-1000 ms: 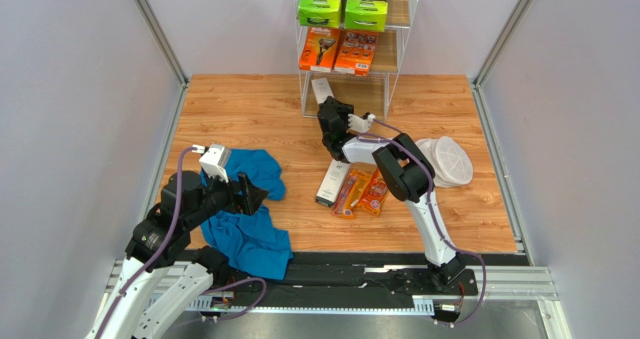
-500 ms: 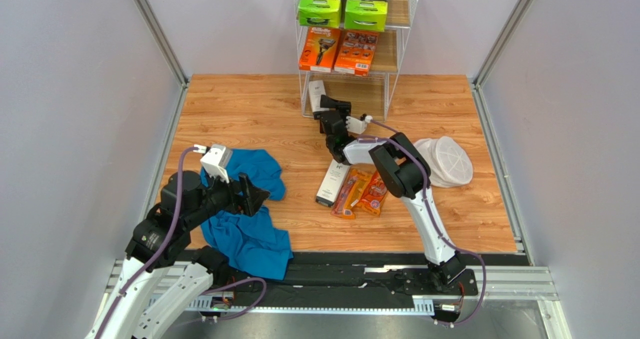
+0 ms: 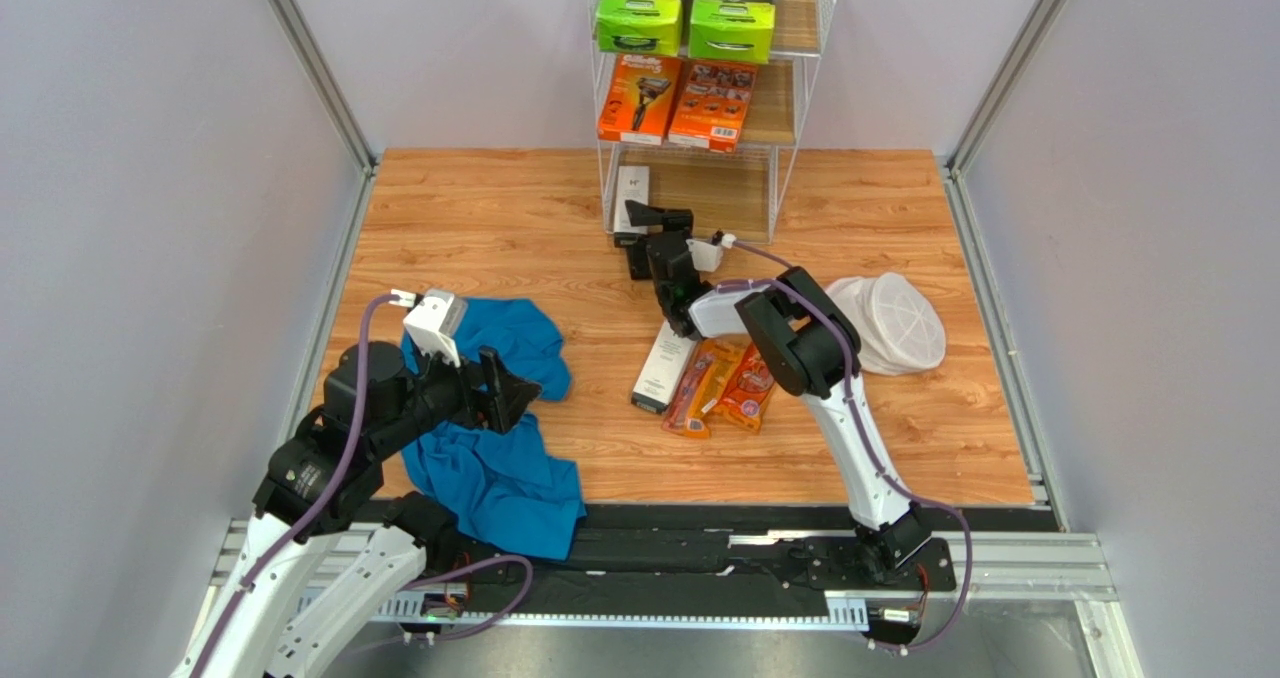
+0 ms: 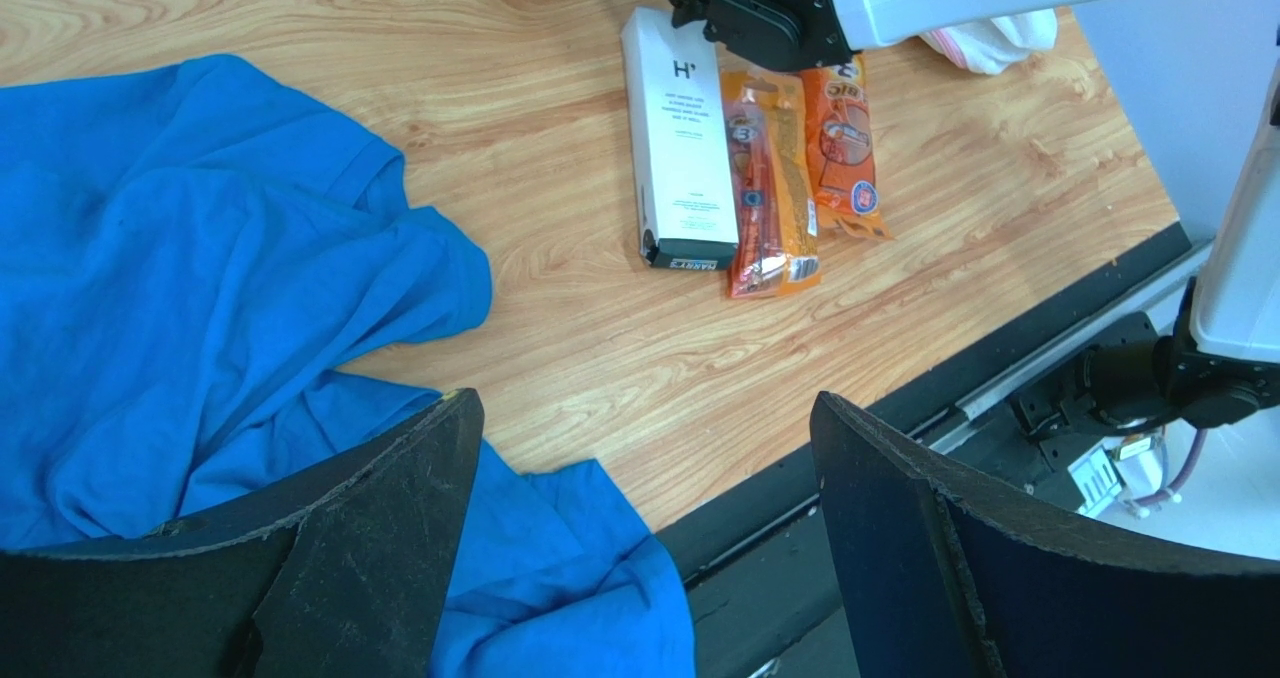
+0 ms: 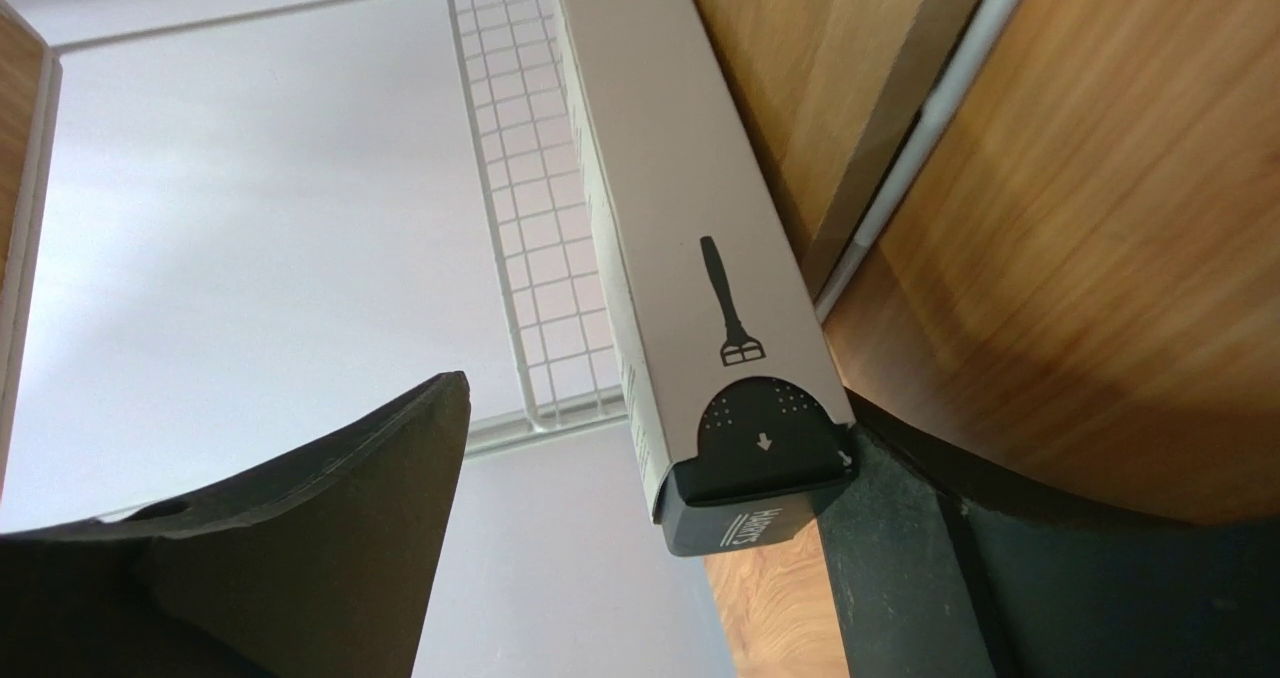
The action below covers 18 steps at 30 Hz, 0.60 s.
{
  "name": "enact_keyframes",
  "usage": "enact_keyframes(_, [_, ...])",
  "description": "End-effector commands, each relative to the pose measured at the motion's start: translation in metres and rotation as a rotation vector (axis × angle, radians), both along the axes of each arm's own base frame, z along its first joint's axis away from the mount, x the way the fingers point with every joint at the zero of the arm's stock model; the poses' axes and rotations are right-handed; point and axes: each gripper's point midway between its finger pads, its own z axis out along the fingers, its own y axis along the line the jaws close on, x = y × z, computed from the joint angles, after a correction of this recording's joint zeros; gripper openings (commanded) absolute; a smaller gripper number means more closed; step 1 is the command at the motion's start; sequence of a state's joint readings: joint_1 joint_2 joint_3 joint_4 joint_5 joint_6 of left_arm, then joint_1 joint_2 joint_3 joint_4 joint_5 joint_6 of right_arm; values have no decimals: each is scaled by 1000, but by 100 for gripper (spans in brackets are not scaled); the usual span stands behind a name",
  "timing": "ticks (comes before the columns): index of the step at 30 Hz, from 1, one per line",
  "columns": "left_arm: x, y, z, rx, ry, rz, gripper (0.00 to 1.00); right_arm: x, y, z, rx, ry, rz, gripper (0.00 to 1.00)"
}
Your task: Place and organize the shaving razors onto the shelf
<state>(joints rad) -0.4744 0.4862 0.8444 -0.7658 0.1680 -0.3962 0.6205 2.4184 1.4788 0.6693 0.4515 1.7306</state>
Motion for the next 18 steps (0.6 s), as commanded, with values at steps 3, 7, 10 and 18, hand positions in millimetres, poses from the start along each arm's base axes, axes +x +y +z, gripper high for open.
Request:
enact_keyframes(3, [3,-2,6,-7,-34,-14,89,10,25,25,49,-51,68,83])
enact_keyframes(7, [2,-2,6,-8,-34,-12,89,18,21,13,41,-21,56,83])
enact_keyframes(10, [2,-2,7,-11,-38,-14,89,24,22,7,45,-7,79,83])
enact_keyframes(18, [2,-2,7,-11,-38,-15,89,15,20,-8,57,35,112,83])
